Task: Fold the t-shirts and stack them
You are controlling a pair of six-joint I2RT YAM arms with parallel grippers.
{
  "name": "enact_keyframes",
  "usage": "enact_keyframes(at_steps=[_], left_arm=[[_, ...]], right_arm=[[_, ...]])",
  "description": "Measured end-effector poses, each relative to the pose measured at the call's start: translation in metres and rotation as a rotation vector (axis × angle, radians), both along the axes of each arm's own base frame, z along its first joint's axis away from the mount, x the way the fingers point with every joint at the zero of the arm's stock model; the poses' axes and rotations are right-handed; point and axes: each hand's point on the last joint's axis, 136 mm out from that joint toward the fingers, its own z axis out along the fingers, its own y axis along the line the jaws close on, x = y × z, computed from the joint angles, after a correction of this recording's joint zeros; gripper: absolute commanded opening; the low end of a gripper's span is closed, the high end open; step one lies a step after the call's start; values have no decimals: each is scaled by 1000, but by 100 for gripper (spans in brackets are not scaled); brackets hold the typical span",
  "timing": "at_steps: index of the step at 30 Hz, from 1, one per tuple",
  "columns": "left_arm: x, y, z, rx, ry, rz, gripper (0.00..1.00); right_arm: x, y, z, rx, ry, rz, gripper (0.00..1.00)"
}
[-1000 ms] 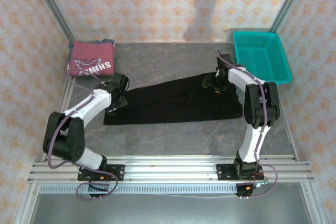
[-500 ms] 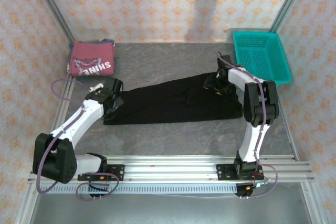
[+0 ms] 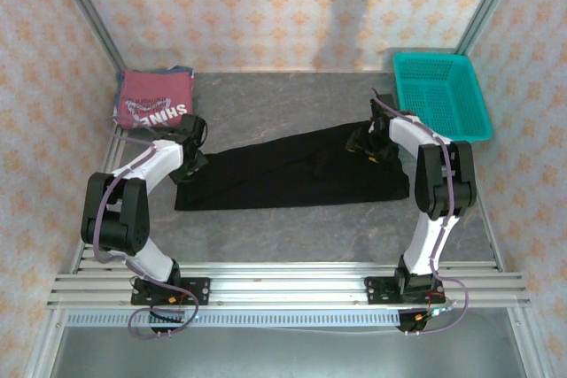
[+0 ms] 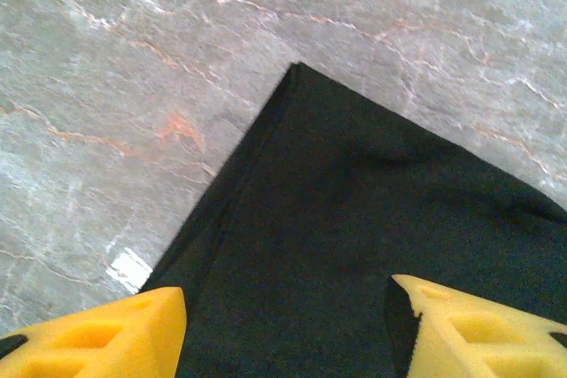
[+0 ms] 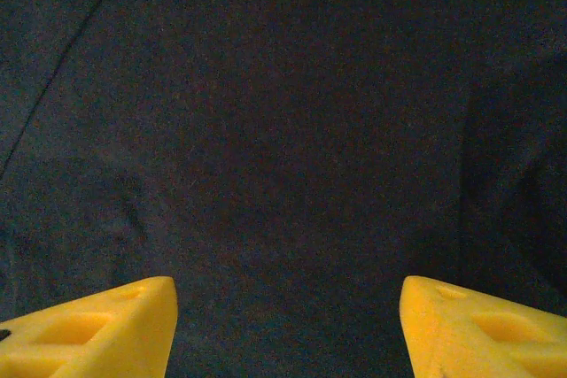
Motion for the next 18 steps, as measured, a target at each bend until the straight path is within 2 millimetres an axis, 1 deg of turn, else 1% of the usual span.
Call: enact_keyframes(at_steps=[3,5,10,13,18], left_arm=[[-1,8,0,0,-1,22,59],[-1,11,0,-3,-1,30,56],[0,9,-3,-15,0,23,54],[3,7,-10,-23,9,21,50],[0,9,-27,-24,55,27,46]], right_arm=[[-2,0,-2,-1,6,0,67],[-3,0,-2,-1,10,1,67],[-4,0,-2,-2,12,4,67],[-4,0,-2,-2,12,4,67],[-4,0,-2,-3,13,4,67]])
